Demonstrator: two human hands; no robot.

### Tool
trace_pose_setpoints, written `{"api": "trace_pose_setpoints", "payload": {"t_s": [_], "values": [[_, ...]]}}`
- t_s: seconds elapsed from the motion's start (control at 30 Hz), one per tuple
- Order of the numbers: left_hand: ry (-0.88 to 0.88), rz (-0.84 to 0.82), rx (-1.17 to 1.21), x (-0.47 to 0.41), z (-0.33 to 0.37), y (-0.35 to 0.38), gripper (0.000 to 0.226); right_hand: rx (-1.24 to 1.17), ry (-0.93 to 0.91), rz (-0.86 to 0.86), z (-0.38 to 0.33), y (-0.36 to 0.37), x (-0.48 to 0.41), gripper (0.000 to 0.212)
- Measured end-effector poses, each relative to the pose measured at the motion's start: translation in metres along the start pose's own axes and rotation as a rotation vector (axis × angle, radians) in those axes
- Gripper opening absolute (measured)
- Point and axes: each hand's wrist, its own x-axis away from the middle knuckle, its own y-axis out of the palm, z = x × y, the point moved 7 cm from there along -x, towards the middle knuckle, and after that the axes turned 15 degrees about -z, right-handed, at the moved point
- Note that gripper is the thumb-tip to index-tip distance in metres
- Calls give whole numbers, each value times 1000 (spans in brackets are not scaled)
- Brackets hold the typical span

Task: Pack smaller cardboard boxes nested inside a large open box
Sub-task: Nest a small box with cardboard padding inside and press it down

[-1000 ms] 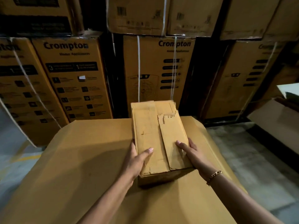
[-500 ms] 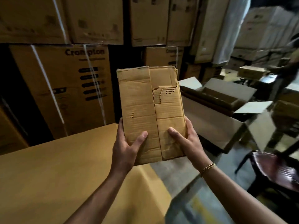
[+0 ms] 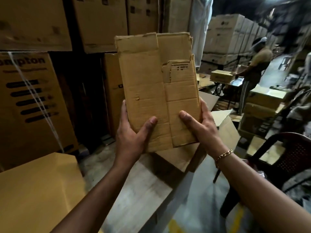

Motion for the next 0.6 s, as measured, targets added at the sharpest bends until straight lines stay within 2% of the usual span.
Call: {"api": "trace_pose_setpoints", "payload": {"t_s": [0.3,0.6], "values": [[125,-7,-19,-166,-1,94,103,-4,-111,34,38,-118,-136,84],[86,-76,-40,-299,-11,157,100,18,-66,-28,81,-206,-267,91]]}}
